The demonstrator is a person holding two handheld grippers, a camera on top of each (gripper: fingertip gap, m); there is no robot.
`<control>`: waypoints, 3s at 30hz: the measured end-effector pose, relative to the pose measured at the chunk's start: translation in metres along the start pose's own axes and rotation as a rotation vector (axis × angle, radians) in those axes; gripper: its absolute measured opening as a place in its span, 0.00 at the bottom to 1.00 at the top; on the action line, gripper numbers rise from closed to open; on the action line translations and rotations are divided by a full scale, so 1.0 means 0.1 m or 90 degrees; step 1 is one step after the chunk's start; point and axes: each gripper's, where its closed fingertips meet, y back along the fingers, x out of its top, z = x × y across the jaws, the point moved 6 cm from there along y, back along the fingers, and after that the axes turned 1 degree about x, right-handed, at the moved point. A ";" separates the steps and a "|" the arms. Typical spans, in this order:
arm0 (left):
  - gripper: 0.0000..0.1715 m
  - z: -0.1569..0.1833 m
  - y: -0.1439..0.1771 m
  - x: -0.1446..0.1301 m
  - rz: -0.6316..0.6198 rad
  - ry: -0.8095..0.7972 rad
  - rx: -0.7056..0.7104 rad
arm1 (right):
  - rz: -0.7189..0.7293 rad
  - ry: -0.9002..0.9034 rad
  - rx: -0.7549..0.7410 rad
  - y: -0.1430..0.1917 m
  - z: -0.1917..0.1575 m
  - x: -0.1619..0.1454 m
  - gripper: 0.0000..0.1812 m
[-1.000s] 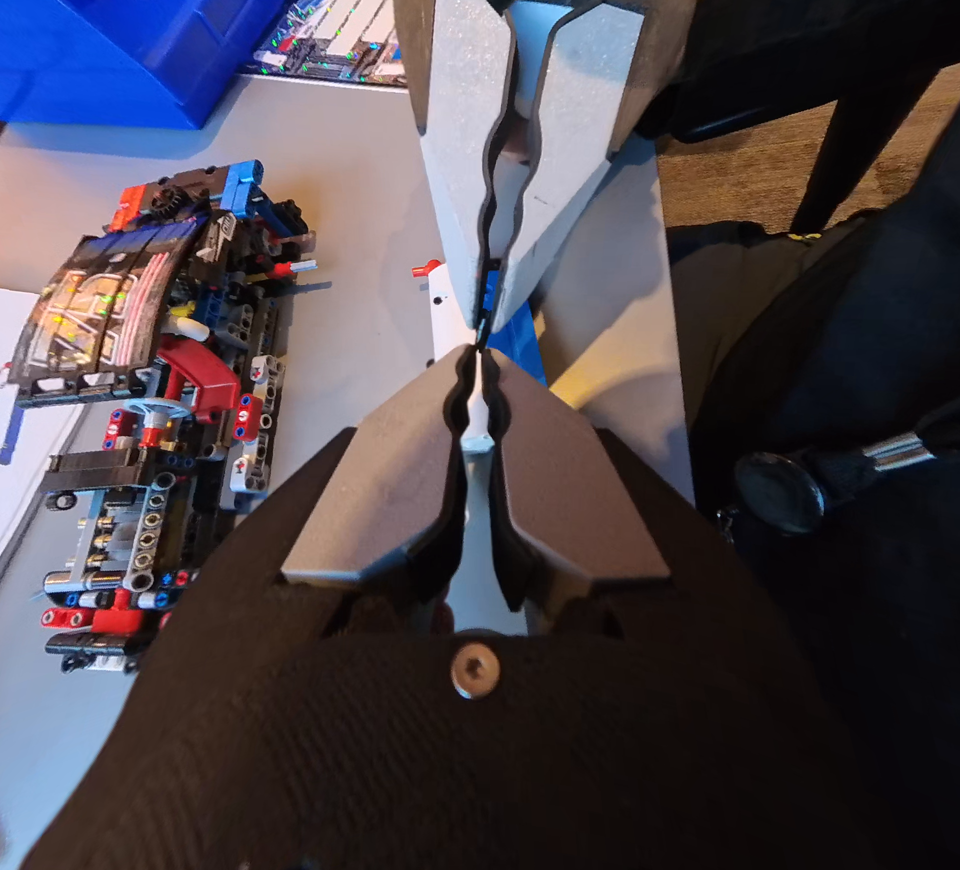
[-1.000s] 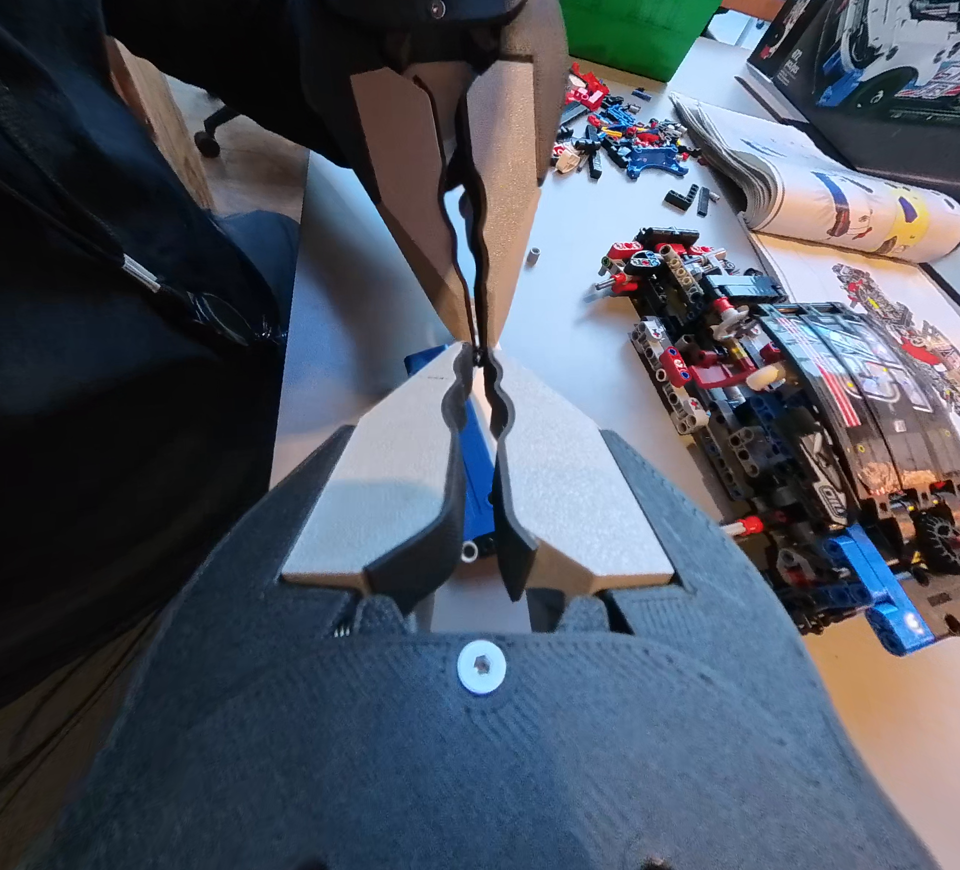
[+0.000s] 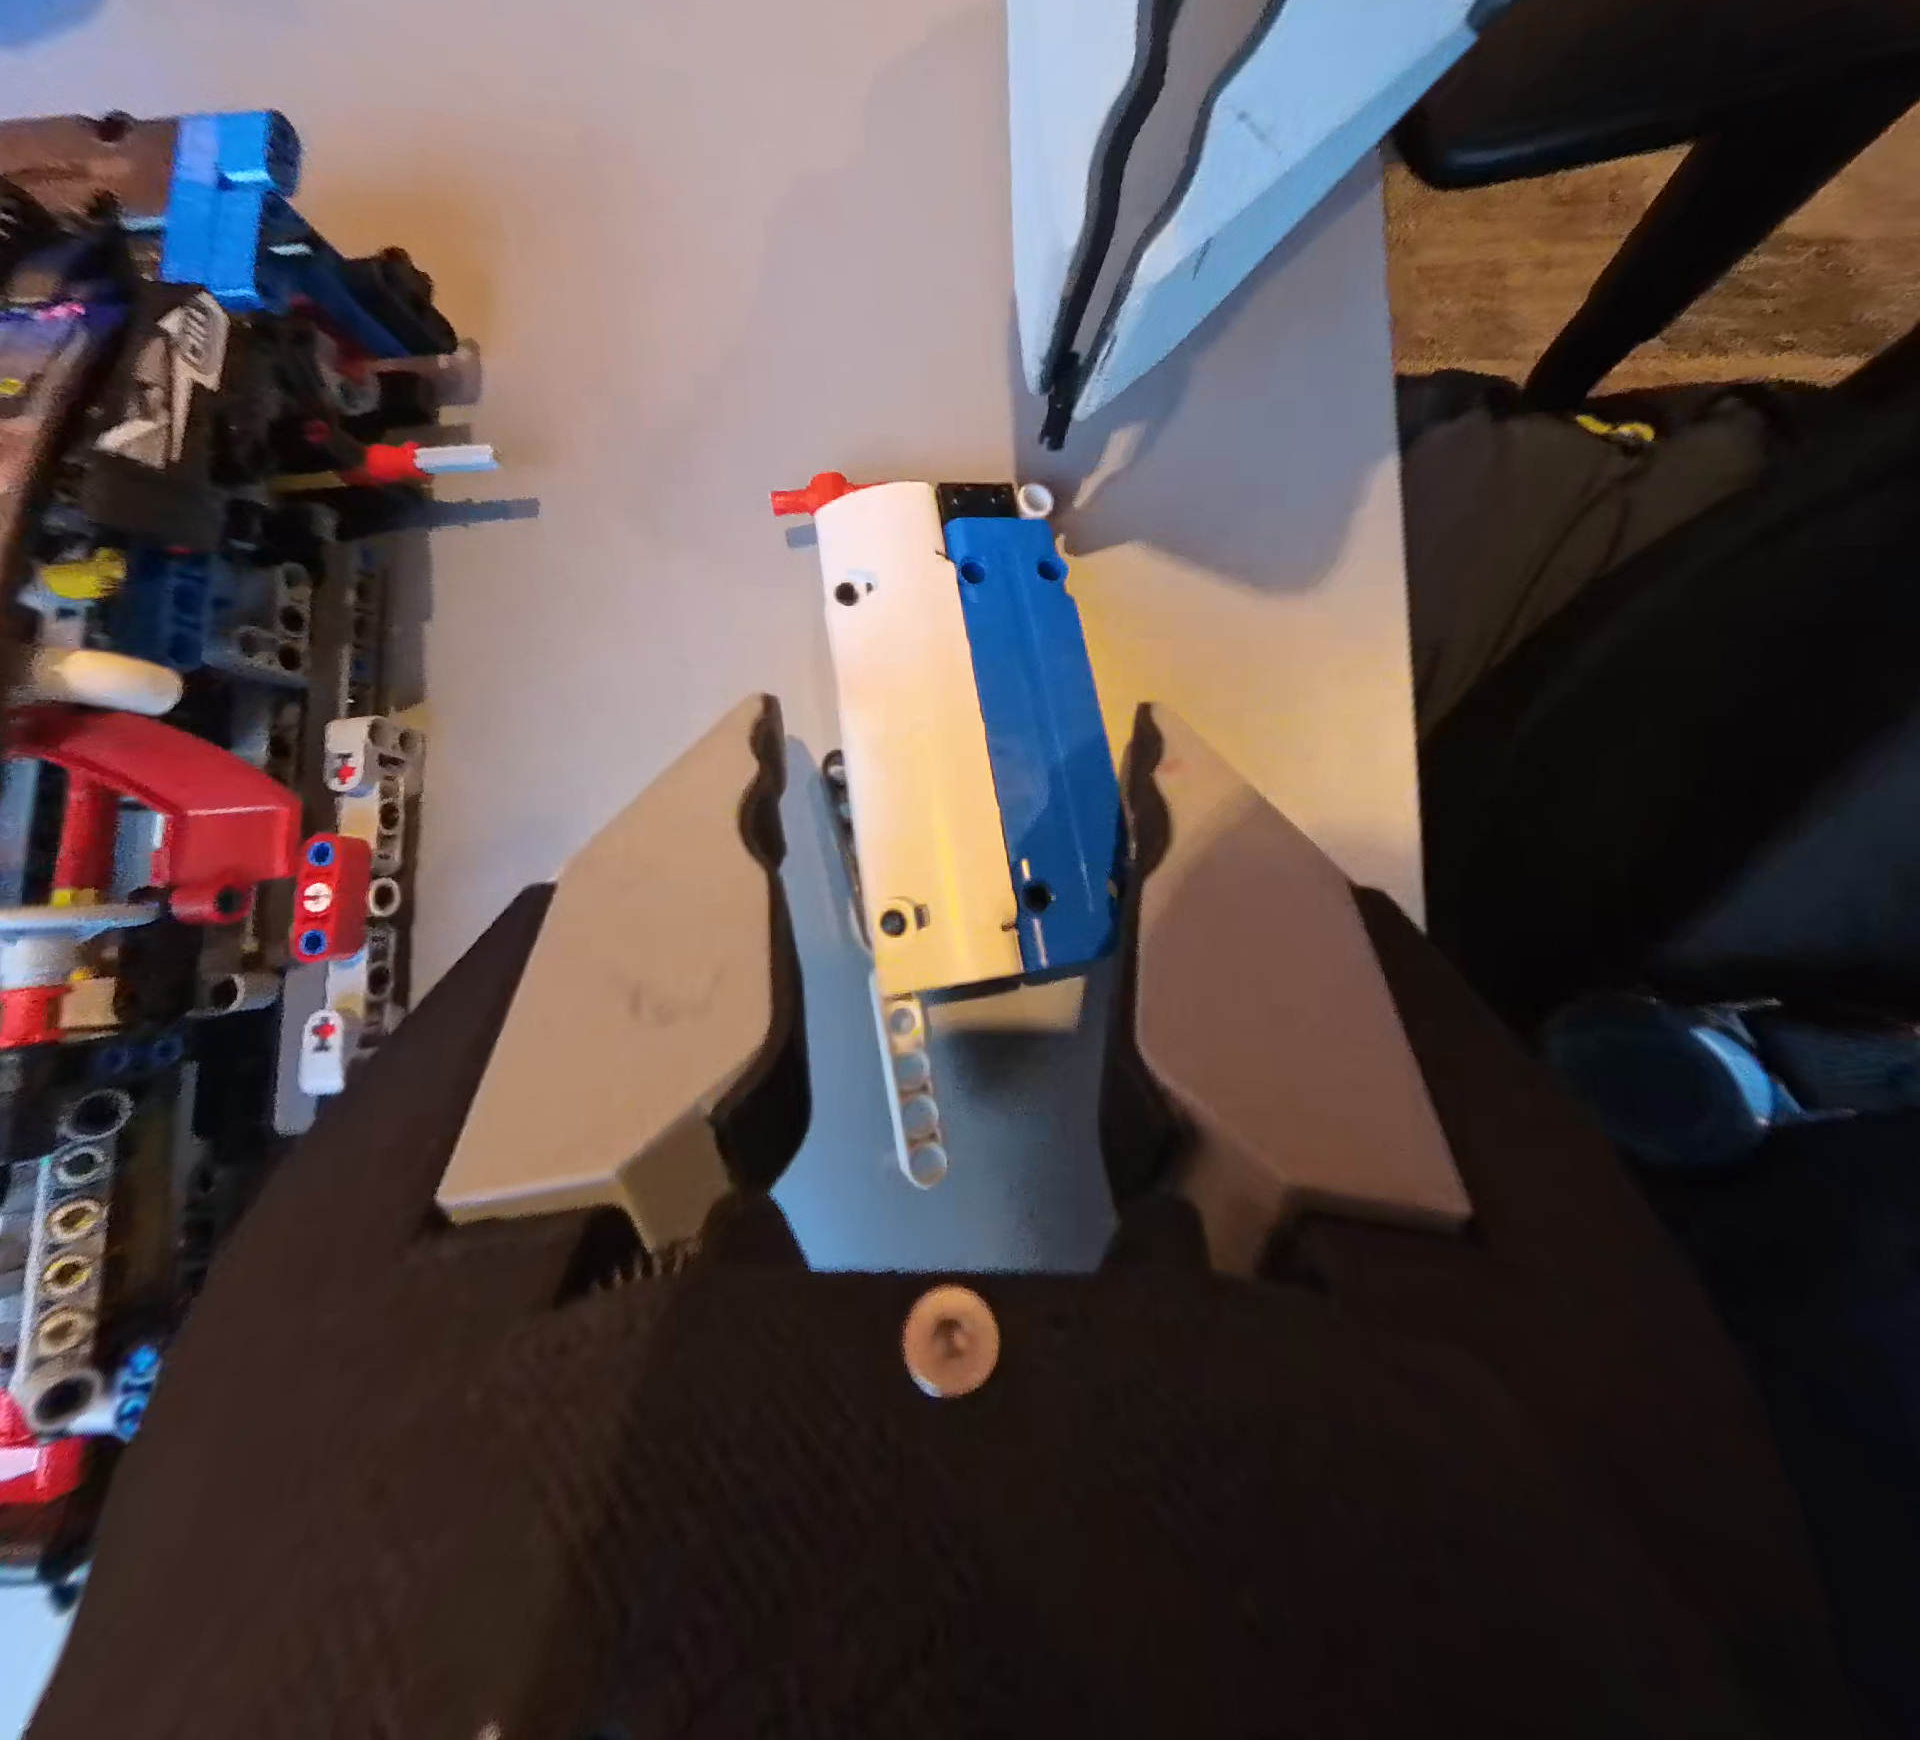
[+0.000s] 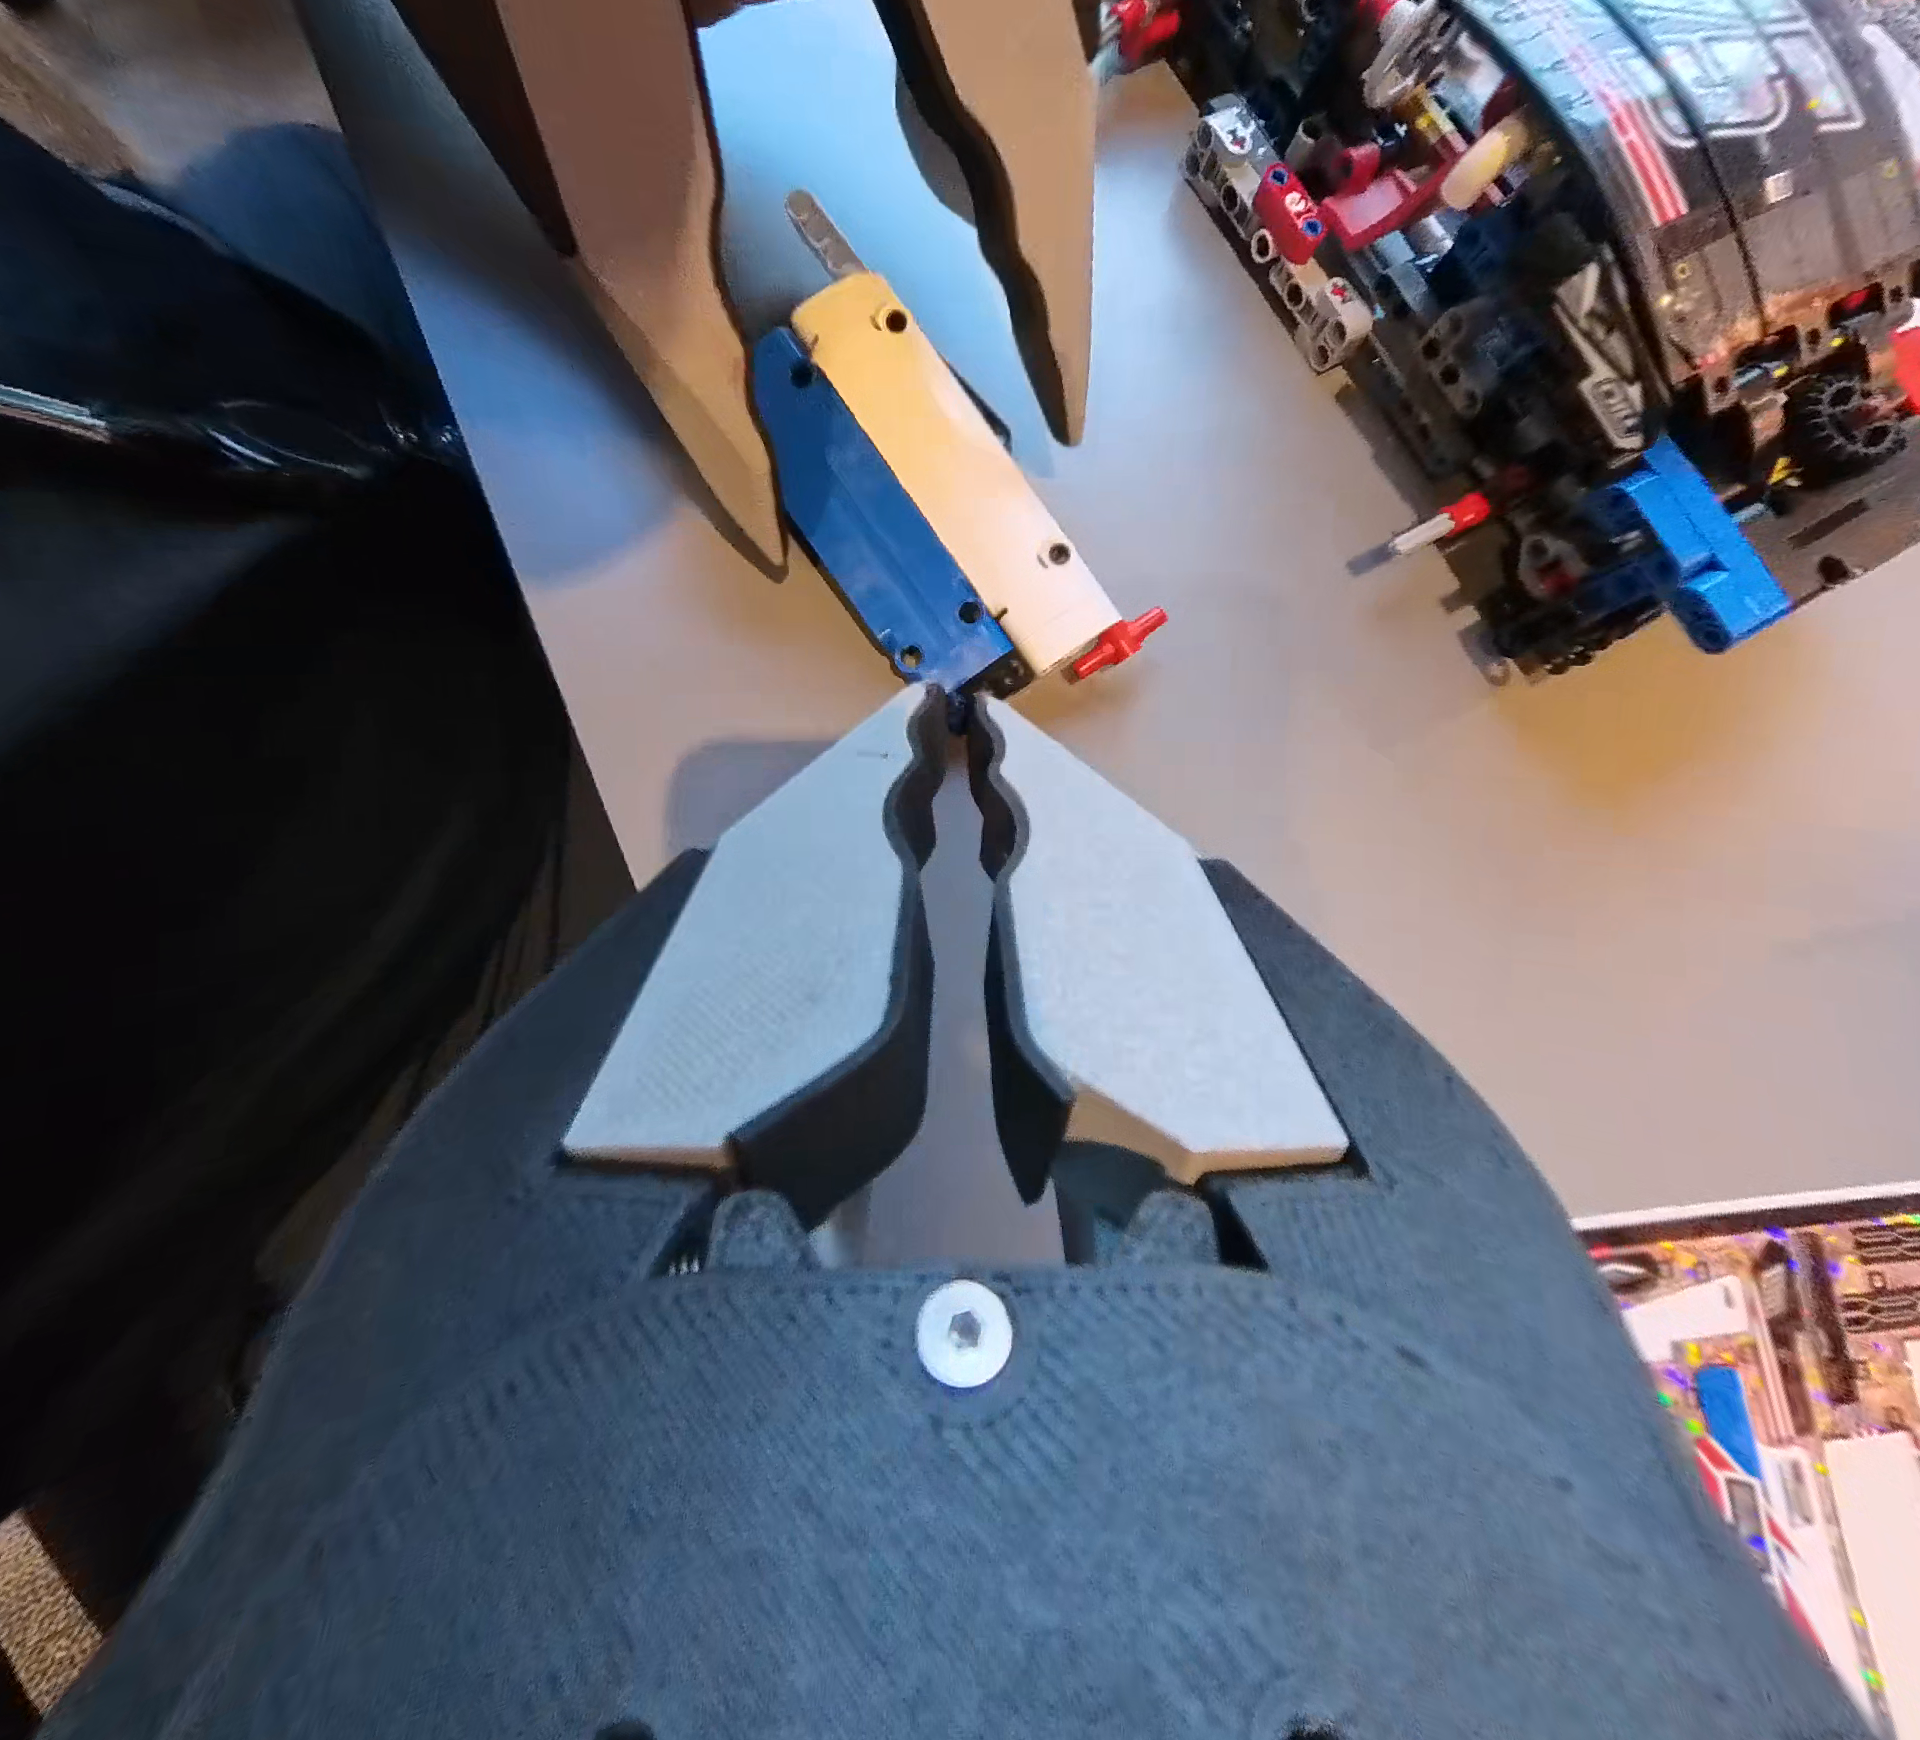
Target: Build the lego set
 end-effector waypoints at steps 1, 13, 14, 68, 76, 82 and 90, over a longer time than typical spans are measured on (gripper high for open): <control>0.37 0.00 -0.03 -0.02 -0.012 0.001 0.000 | -0.002 0.000 0.001 -0.02 -0.01 -0.01 0.01; 0.31 0.04 -0.09 -0.08 -0.020 0.022 -0.014 | -0.006 0.016 -0.047 -0.10 -0.07 -0.07 0.01; 0.31 0.04 -0.09 -0.08 -0.019 0.023 -0.015 | -0.002 0.018 -0.052 -0.11 -0.07 -0.07 0.01; 0.31 -0.01 -0.15 -0.07 0.053 0.085 0.001 | 0.099 -0.071 -0.142 0.20 0.42 -0.28 0.00; 0.31 -0.04 -0.16 -0.07 0.055 0.090 0.000 | 0.138 -0.138 -0.207 0.55 0.69 -0.50 0.00; 0.31 -0.05 -0.16 -0.06 0.055 0.090 0.000 | 0.173 -0.163 -0.230 0.70 0.70 -0.58 0.00; 0.31 -0.05 -0.16 -0.06 0.055 0.089 0.006 | 0.192 -0.171 -0.242 0.81 0.63 -0.68 0.00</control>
